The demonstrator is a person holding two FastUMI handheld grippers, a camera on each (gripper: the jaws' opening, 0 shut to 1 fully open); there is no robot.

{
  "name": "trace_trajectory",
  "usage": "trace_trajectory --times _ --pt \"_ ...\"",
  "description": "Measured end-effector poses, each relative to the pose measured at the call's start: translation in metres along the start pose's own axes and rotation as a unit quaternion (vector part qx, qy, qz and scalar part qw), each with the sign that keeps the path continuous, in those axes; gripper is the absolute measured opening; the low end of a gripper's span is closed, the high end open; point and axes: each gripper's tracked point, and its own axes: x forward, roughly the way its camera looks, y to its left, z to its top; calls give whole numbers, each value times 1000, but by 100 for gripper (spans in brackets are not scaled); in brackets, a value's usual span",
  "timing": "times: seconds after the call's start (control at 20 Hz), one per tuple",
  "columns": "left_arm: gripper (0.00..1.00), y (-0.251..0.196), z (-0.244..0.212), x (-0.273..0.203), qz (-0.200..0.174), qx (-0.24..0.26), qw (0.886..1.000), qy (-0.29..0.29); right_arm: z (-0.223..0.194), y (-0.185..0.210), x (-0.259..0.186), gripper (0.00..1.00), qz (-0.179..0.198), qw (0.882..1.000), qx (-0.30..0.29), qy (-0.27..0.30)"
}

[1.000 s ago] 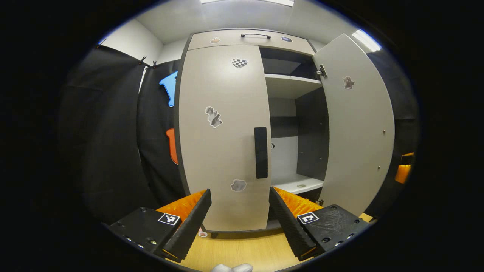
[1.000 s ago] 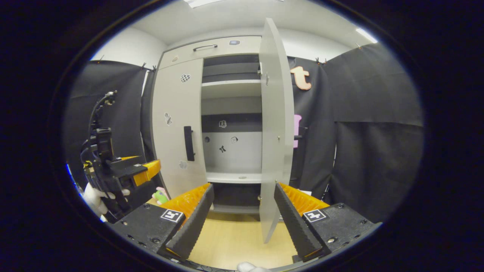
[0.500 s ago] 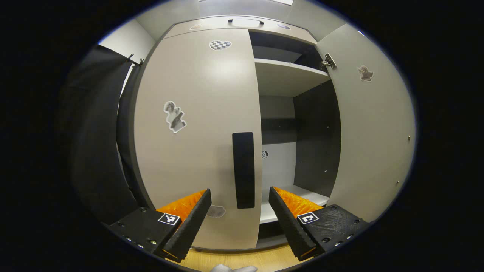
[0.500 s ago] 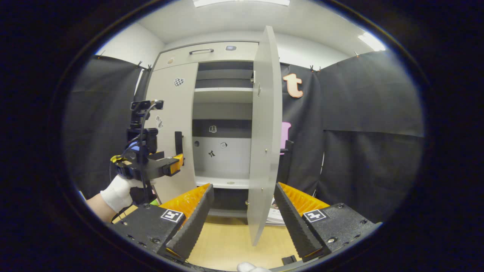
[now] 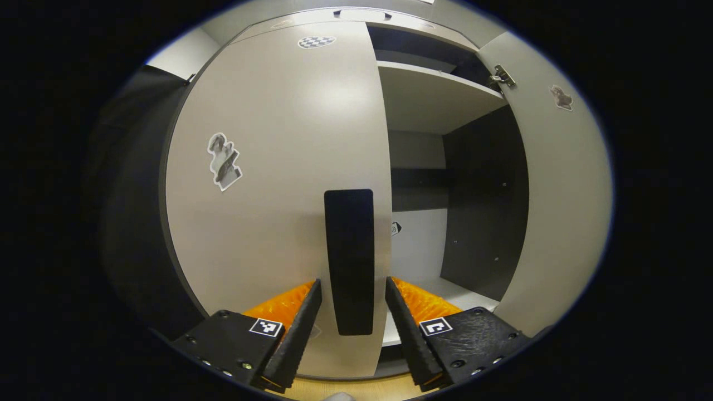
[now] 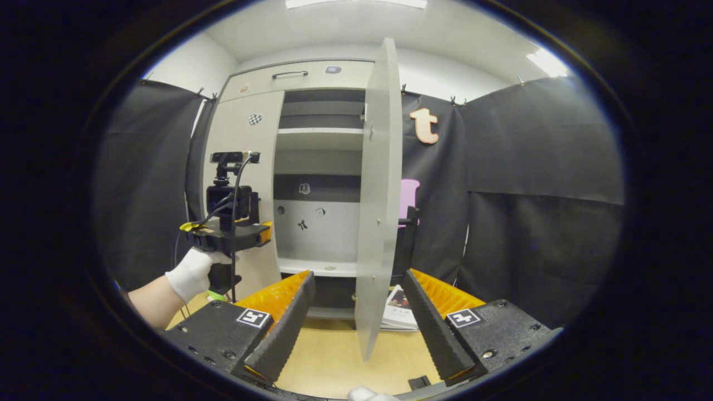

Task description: Open the right door of the double-door shoe cabinet with the right hand, and open the left door with the left hand.

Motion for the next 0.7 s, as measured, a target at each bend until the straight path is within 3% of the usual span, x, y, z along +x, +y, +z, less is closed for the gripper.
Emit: trace_trajectory --times 0.05,0.1,0.15,0.2,0.25,0.5,0.7 --pt "62 -1 2 1 2 1 1000 -5 0 0 1 100 1 1000 0 0" --pt "67 -2 3 1 2 3 1000 -8 2 0 1 99 1 1000 -1 -1" --pt "66 -3 2 0 -2 4 1000 -7 2 -1 2 99 0 1000 -2 -2" --pt "36 -5 2 3 -4 2 1000 -7 1 -1 3 100 3 1000 -3 -1" --pt "38 -3 0 1 -5 5 1000 -1 0 1 4 100 6 1000 -2 1" --pt "12 -2 1 -2 2 -11 1000 0 1 6 3 99 18 1000 -5 2" --pt "4 -1 0 -4 -10 -11 1000 5 1 4 1 99 23 1000 -9 -3"
